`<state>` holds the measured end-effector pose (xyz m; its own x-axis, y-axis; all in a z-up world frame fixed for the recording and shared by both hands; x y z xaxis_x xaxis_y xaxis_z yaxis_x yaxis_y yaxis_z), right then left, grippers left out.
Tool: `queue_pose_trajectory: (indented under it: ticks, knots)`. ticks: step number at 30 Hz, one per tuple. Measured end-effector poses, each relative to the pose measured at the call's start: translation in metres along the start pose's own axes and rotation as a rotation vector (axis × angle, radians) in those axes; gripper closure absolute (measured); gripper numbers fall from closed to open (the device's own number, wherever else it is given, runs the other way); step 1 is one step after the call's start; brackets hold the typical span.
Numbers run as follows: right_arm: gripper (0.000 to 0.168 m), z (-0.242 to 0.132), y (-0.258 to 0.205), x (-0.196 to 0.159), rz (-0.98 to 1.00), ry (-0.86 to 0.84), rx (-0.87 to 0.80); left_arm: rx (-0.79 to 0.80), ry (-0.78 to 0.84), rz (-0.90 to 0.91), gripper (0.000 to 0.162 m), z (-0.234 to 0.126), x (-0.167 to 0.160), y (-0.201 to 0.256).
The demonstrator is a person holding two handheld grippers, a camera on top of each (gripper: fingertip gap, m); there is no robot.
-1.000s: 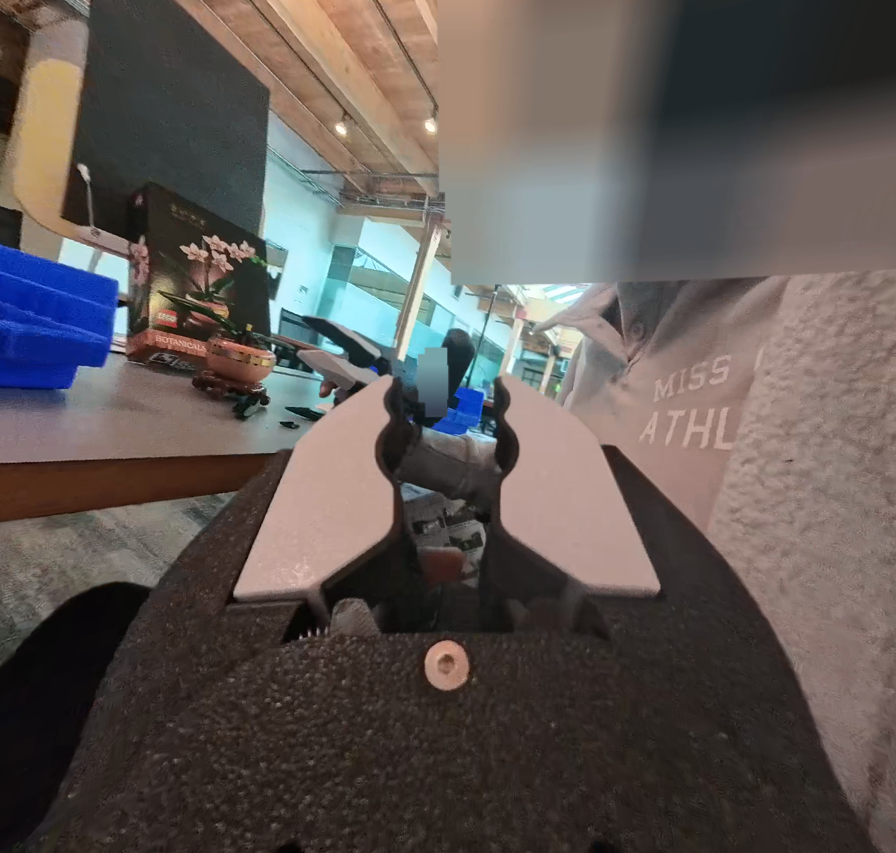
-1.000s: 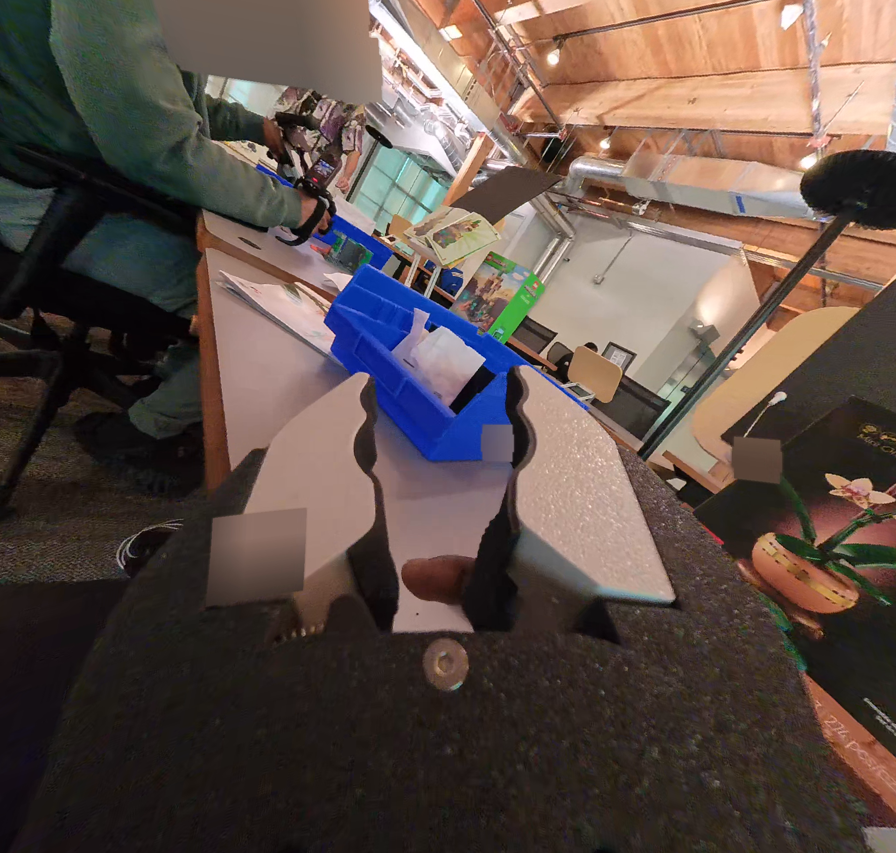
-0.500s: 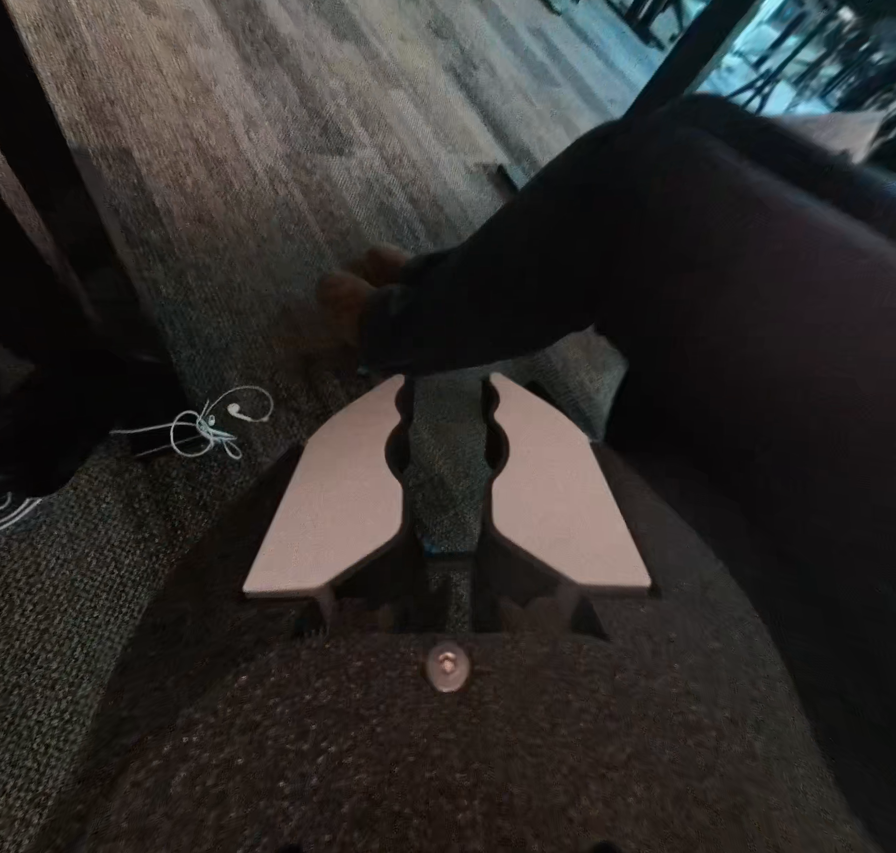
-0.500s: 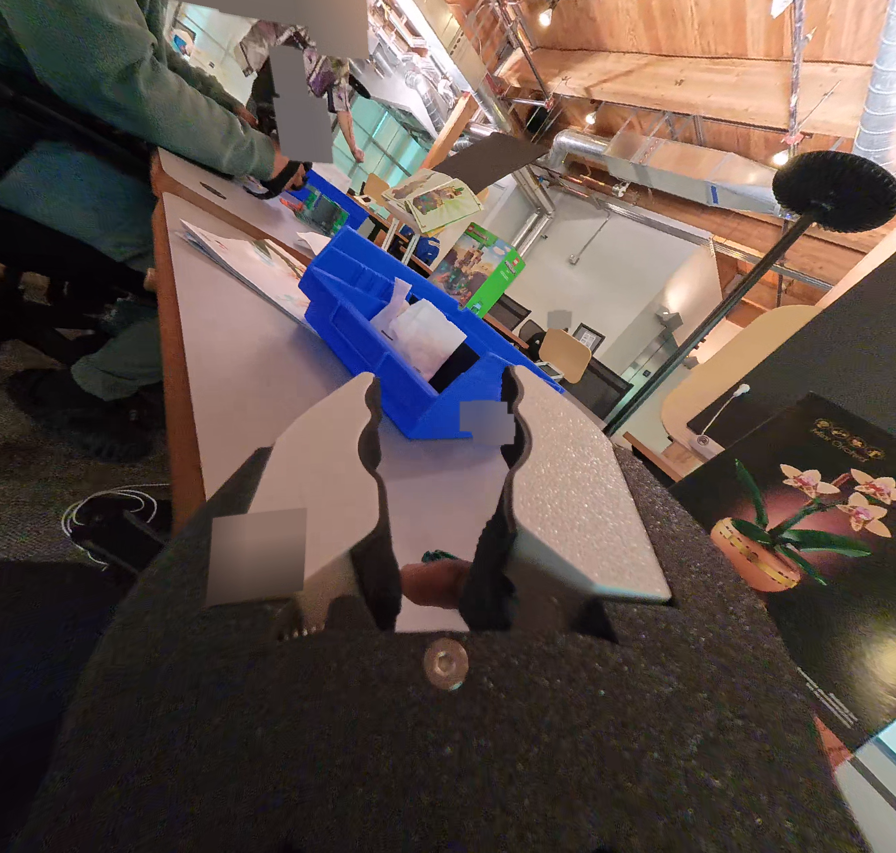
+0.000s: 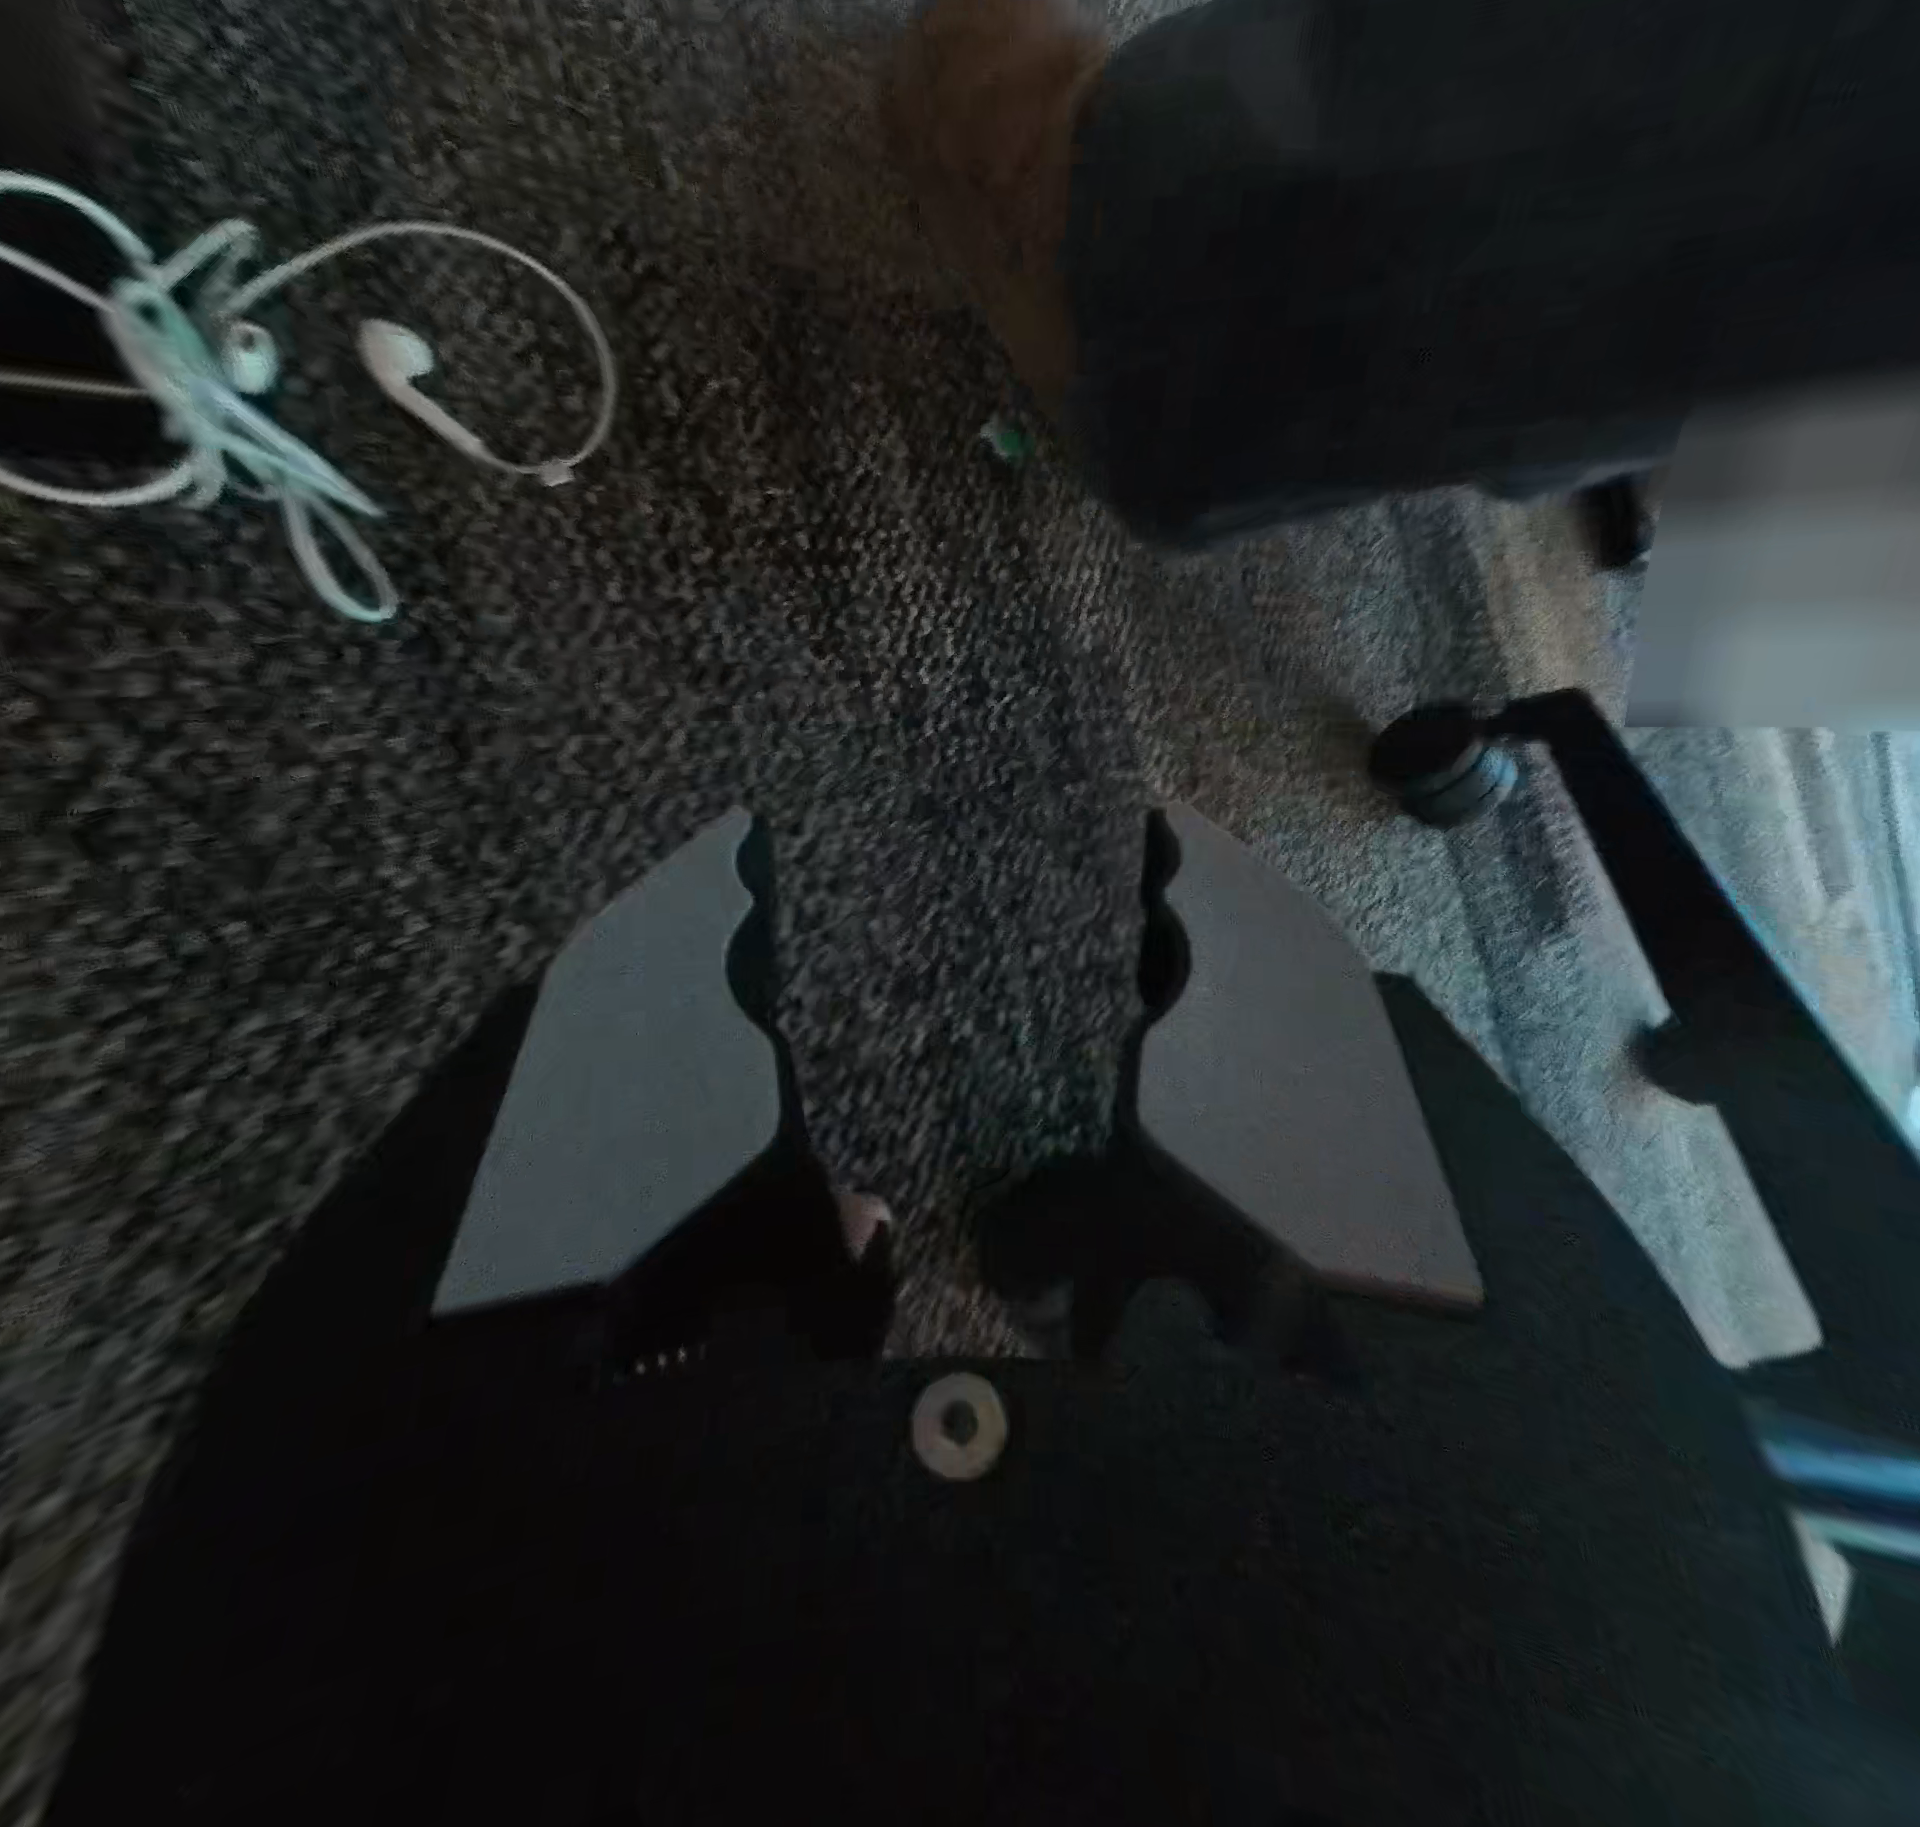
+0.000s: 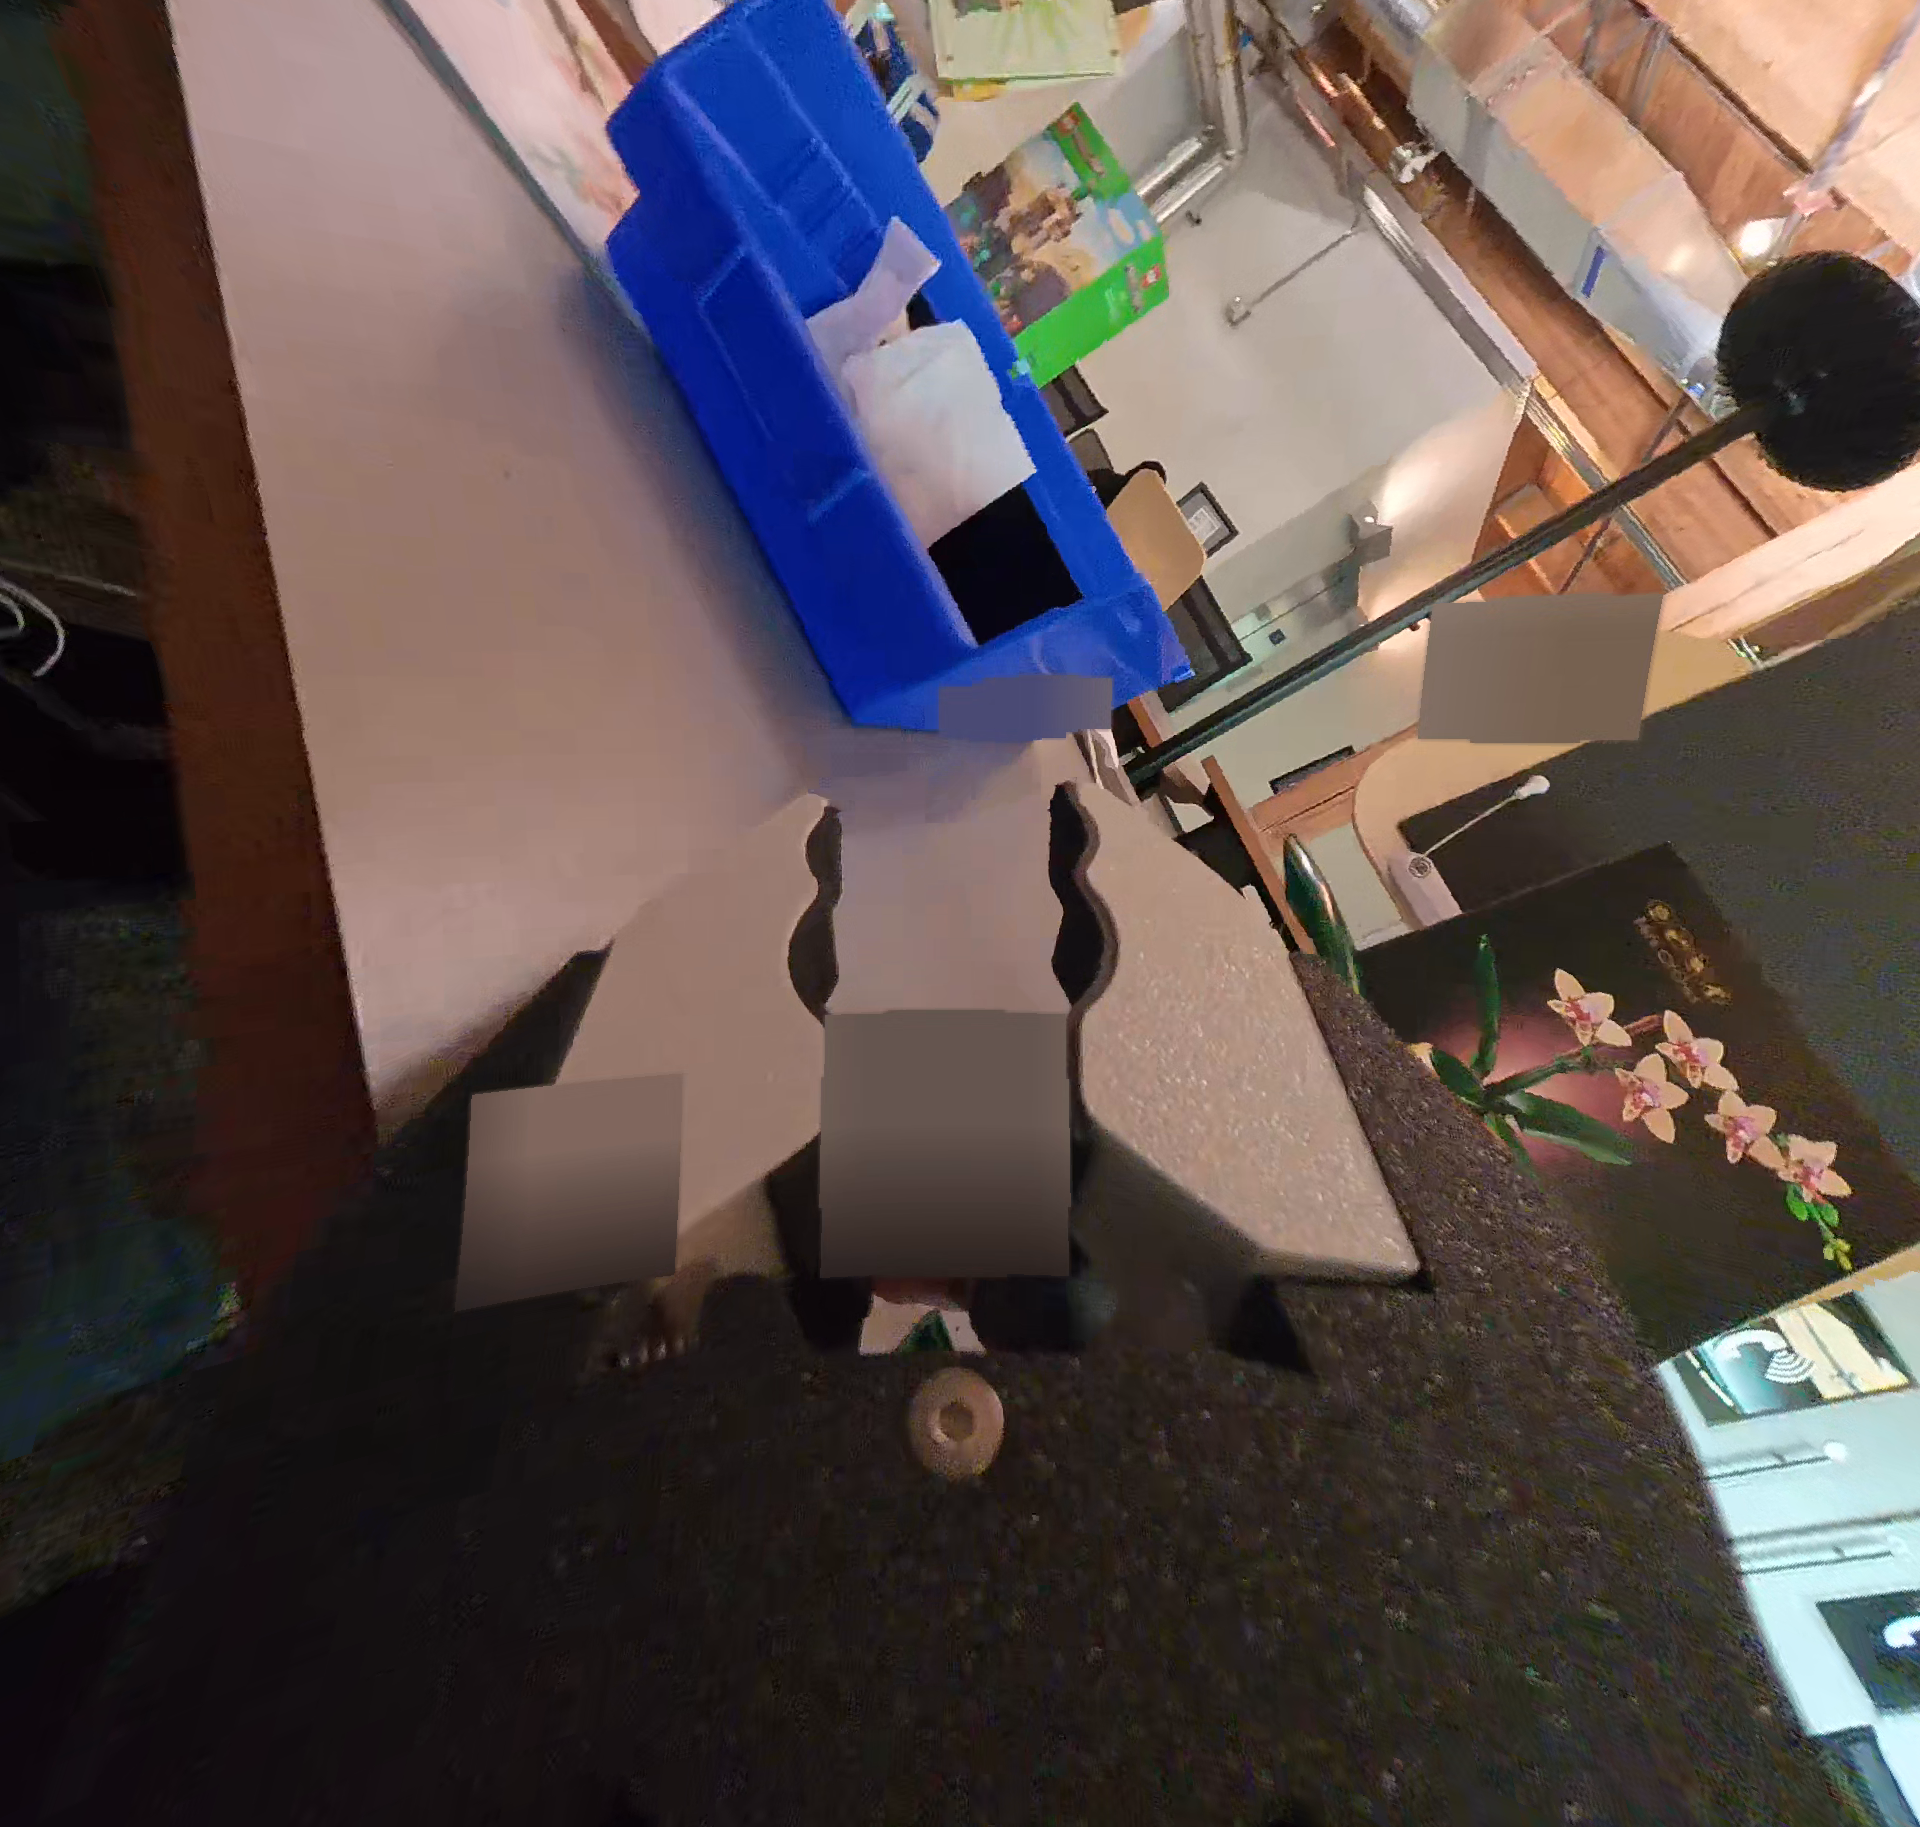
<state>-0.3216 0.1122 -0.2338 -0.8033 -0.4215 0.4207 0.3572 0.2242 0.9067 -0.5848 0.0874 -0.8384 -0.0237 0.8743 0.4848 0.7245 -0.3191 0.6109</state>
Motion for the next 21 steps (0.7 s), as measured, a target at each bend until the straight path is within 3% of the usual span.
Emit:
queue_pose_trajectory:
  ticks: [2, 4, 8, 11, 16, 21]
  knots:
    - [0.13, 0.005, -0.01, -0.001, -0.052, -0.025, 0.046, -0.05, 0.028, -0.027, 0.102, 0.037, -0.008, 0.015]
    - [0.132, 0.007, -0.008, -0.004, -0.036, -0.044, 0.04, -0.057, 0.009, 0.055, 0.107, 0.078, -0.012, 0.03]
    - [0.135, 0.011, -0.01, -0.008, -0.052, -0.079, 0.049, -0.023, -0.016, 0.309, 0.118, 0.158, 0.013, 0.053]
    - [0.135, 0.013, -0.01, -0.01, -0.053, -0.099, 0.044, 0.047, -0.04, 0.434, 0.124, 0.21, 0.031, 0.045]
    - [0.137, 0.017, -0.01, -0.016, -0.047, -0.137, 0.048, 0.051, -0.084, 0.379, 0.126, 0.256, 0.046, 0.03]
    - [0.138, 0.017, -0.009, -0.018, -0.05, -0.148, 0.039, 0.023, -0.149, 0.491, 0.116, 0.276, 0.038, 0.037]
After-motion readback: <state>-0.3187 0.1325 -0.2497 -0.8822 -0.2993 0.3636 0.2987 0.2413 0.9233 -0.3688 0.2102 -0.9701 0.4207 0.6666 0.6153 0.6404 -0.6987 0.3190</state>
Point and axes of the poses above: each gripper's, where its closed fingertips meet, z out along the fingers, x out of its top, y = z × x across the jaws, the point moved 1 cm from there along -z, back along the fingers, and after that the axes turned 10 degrees about -z, right-handed, at the moved point
